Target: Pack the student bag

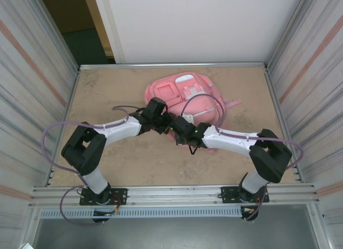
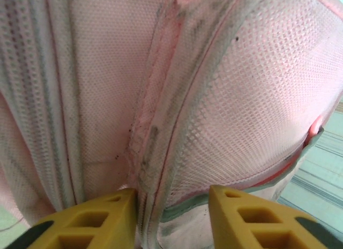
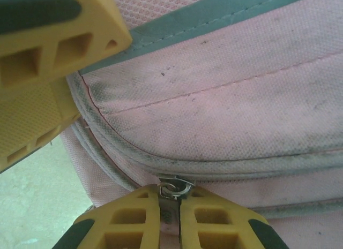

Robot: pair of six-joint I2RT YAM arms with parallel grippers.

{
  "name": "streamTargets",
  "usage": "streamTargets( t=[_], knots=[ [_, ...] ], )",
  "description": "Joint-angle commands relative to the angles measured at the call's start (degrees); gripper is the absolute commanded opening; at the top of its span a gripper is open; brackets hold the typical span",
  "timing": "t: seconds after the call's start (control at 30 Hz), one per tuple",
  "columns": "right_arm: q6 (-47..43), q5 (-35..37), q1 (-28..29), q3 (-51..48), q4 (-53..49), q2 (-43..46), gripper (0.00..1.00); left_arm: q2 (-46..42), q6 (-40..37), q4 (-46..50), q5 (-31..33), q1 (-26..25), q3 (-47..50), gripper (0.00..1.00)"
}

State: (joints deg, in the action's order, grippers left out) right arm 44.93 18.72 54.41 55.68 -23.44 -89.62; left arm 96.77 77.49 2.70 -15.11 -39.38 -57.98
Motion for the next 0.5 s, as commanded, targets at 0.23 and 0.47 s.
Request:
streamTargets(
  t=[0.23,0.47],
  knots=[
    [-2.95,-9.62,-3.15,-2.74,-2.57,8.71,0.03,-2.60,-4.38,3.66,5.56,1.31,0.13,0.00],
    [-7.70,-24.45,-10.83,-3.72,-6.70,9.58,0.04,-5.82,-8.47,6.36,3.08,5.12,0.58,0.00]
  ],
)
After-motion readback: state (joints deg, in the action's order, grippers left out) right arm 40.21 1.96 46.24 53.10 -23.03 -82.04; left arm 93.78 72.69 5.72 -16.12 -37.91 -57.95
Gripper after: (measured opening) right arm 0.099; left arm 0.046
